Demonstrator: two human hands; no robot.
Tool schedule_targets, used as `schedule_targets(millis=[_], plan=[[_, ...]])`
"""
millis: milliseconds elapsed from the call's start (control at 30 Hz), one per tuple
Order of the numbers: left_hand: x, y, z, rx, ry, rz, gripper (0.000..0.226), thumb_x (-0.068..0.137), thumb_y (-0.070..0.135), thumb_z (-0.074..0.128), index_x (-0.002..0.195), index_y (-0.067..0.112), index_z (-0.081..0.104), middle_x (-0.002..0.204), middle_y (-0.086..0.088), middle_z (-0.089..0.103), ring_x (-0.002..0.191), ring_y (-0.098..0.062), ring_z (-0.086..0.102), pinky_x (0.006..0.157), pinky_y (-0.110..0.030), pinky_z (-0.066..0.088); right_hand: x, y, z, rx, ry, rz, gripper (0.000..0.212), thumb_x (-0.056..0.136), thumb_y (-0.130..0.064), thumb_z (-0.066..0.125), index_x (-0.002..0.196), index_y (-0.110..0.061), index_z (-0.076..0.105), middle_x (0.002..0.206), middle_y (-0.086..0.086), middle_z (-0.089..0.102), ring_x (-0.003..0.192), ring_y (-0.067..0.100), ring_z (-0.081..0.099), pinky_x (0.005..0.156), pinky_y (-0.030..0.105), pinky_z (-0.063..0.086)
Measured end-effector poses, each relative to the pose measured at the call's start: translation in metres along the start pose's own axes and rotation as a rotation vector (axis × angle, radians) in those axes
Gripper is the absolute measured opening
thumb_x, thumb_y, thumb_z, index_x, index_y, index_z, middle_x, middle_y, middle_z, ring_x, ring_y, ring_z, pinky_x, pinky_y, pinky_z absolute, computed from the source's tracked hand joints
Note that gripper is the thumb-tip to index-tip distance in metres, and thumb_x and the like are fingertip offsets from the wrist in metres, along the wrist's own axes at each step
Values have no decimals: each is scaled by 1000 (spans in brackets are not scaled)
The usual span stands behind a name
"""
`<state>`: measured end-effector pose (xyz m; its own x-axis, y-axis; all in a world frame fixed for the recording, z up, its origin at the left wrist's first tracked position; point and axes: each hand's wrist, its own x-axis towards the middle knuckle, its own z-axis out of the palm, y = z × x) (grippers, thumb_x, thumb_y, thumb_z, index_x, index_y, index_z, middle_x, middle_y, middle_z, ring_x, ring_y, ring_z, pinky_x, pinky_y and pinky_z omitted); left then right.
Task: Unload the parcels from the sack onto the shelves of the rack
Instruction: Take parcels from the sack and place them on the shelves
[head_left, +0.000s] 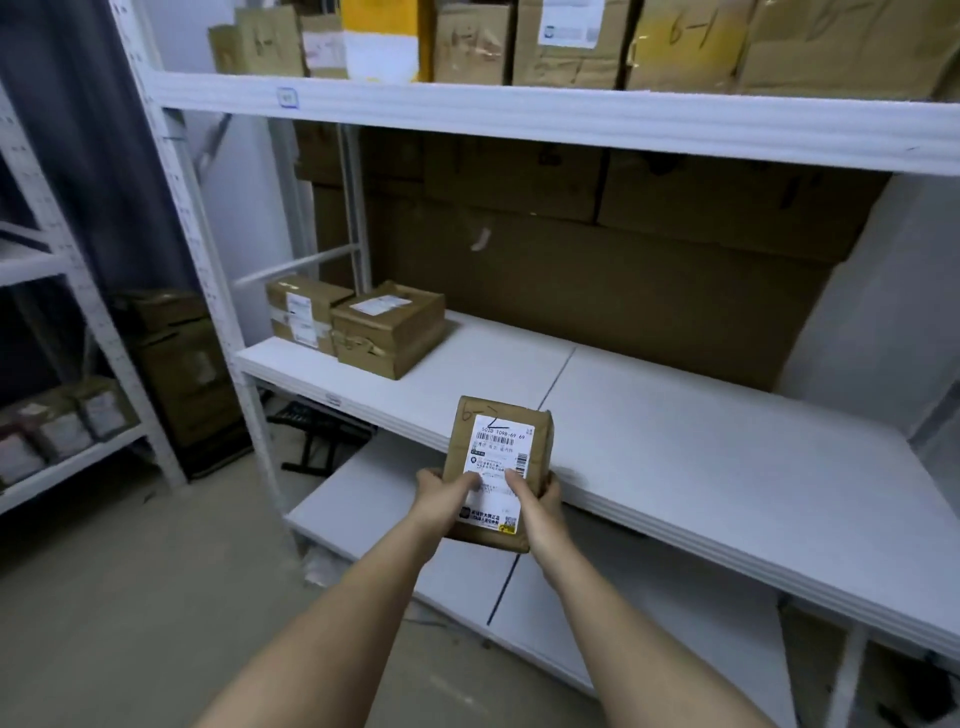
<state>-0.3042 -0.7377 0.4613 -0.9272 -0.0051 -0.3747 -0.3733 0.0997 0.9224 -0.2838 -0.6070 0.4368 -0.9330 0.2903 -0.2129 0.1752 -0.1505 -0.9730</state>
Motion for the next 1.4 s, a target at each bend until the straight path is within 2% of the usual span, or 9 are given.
schedule_targets(millis=[167,300,367,533,633,800,1067,1267,1400], plan=[[60,15,-50,17,31,34,50,89,19,61,131,8,36,113,-4,56,98,-19,57,65,-22,46,55,9,59,-69,-64,-49,38,89,-32,67,120,-20,47,110,-5,66,92,10,65,82,33,54],[111,30,-77,109,68,45,64,78,32,67,135,17,42,124,-5,56,109,-23,57,95,-38,49,107,14,94,-57,-97,-60,41,89,-26,68,122,-21,45,112,-4,65,100,15,65,89,37,54],[138,40,-91,164,94,46,68,74,40,66,136,23,44,125,-4,56,112,-23,55,100,-40,46,134,12,114,-64,-122,-74,43,87,-23,70,123,-22,47,115,-3,67,102,15,66,92,41,54],[193,60,-117,120,17,101,52,87,24,64,136,18,47,119,1,64,107,-17,61,88,-29,50,184,1,151,-148,-136,-127,61,78,-21,78,129,-22,44,113,-7,67,103,10,65,92,38,53],[217,67,-125,135,-20,102,47,89,21,63,132,22,44,121,2,63,106,-16,59,75,-23,47,209,4,161,-250,-112,-148,91,58,-43,81,136,-29,36,123,-7,63,111,12,63,93,41,53],[257,74,-132,201,-62,166,52,86,12,64,133,15,42,120,-2,63,108,-18,59,93,-29,47,244,14,174,-323,-38,-173,104,50,-48,80,139,-33,28,122,-13,64,109,9,63,92,43,54],[317,69,-153,314,-205,224,55,82,12,70,127,18,39,114,-4,63,103,-21,61,96,-35,49,248,15,204,-402,170,-153,87,67,-10,83,137,-18,33,116,-9,61,105,9,61,87,27,50],[349,66,-165,314,-305,244,54,81,12,74,126,14,45,120,-8,63,104,-21,61,96,-36,49,252,26,219,-401,284,-103,98,53,-31,84,137,-24,36,123,-7,61,109,9,63,92,41,54],[364,65,-166,354,-308,247,55,82,19,74,129,11,48,121,-6,61,108,-21,59,94,-32,46,258,24,225,-463,346,-73,84,64,-20,86,134,-23,39,120,-8,62,108,10,62,92,39,53]])
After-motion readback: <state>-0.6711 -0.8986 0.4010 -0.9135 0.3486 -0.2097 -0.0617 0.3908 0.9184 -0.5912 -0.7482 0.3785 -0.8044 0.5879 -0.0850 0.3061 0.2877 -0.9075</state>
